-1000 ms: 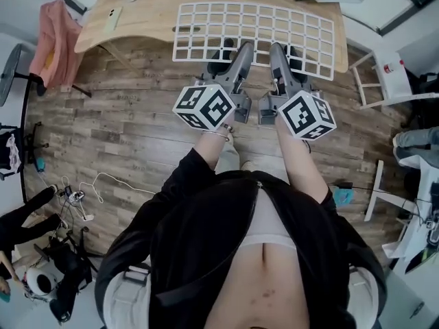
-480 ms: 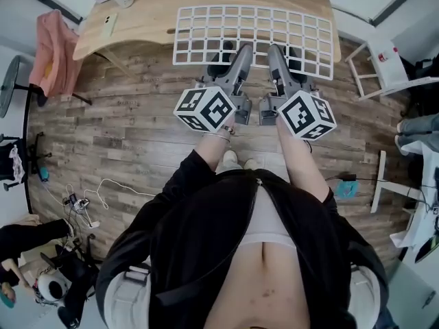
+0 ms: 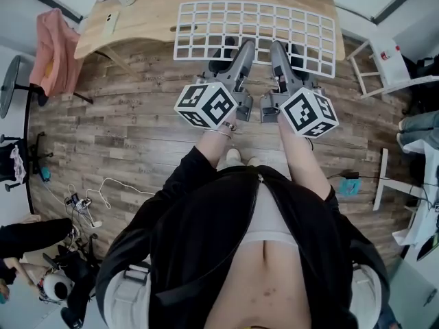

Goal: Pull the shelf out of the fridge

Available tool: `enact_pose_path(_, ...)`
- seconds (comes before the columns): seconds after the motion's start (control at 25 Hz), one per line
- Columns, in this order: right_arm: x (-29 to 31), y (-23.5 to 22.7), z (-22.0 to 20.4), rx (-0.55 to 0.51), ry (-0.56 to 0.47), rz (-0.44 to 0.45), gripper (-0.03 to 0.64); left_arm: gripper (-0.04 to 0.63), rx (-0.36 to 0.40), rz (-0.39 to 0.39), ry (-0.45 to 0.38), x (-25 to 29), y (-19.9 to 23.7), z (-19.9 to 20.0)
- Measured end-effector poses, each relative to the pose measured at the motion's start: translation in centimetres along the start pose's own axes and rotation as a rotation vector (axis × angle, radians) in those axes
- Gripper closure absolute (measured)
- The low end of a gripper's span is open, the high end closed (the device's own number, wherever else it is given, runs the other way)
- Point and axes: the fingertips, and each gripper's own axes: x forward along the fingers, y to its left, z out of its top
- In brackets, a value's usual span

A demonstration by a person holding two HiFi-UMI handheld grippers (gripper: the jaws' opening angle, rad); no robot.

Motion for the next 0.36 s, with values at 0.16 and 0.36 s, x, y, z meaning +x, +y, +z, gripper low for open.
enact_pose_path(0.16,-0.05,-0.03,-0.03,0.002,0.000,0.001,0.413,0.380,0.003,0.002,0.002,-0.03,-0.02,-0.05)
enact_pose_path(0.36,0.15,0.16,-0.01,0.003,-0.001,0.002,0.413,0.380,0.005,0.003,0.001,0.00,0.11,0.23)
